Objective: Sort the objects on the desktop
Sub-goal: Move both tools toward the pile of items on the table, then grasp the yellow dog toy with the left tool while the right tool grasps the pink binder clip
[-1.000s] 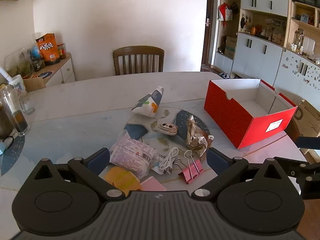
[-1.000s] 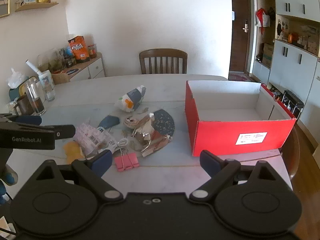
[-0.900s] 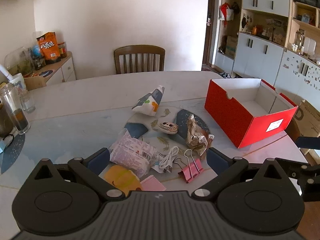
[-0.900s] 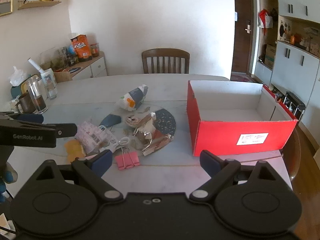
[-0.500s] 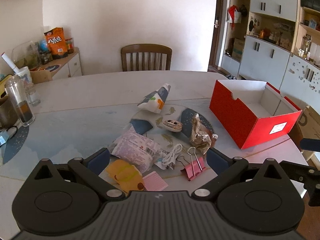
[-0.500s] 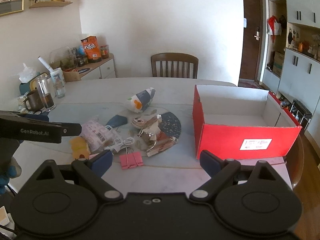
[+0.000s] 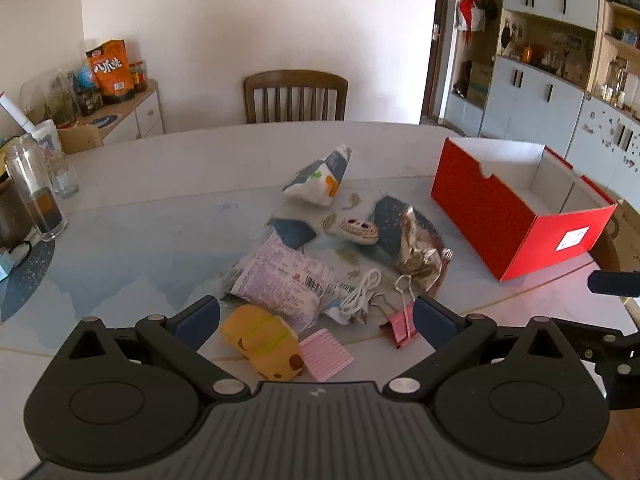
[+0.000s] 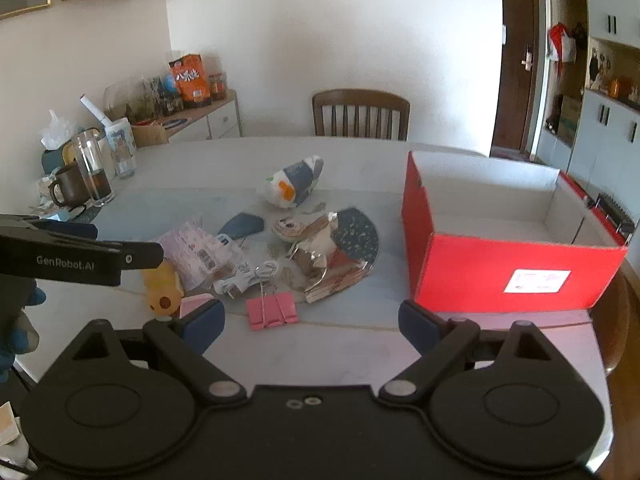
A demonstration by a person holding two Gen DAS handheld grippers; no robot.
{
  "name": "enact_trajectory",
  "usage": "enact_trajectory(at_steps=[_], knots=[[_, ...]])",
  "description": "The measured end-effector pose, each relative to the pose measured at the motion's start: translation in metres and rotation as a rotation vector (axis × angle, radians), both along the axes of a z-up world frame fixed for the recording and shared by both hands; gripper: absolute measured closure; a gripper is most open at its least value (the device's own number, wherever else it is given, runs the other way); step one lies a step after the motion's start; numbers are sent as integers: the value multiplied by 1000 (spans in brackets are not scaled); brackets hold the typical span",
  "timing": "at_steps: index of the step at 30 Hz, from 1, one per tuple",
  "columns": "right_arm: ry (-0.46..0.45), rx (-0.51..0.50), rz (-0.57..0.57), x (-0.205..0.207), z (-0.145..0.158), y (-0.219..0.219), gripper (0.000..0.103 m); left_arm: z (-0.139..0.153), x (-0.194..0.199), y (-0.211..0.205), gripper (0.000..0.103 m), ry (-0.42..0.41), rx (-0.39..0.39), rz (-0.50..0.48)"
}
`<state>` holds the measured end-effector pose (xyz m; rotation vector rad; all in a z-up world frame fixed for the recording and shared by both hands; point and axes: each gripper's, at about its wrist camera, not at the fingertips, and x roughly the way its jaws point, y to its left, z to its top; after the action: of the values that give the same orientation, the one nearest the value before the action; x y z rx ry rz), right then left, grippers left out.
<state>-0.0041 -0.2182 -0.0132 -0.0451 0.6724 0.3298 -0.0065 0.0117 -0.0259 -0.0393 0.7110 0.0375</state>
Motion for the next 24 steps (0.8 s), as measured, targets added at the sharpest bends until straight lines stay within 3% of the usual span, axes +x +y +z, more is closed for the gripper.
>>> enact_trajectory(at_steps=[9,24], knots=[[29,-8,34,25,-22,22,10,-26,16,16,0,64,-12,-19],[147,-51,-10,71,-72,41,11,-71,50,42,0,184,4,-31]])
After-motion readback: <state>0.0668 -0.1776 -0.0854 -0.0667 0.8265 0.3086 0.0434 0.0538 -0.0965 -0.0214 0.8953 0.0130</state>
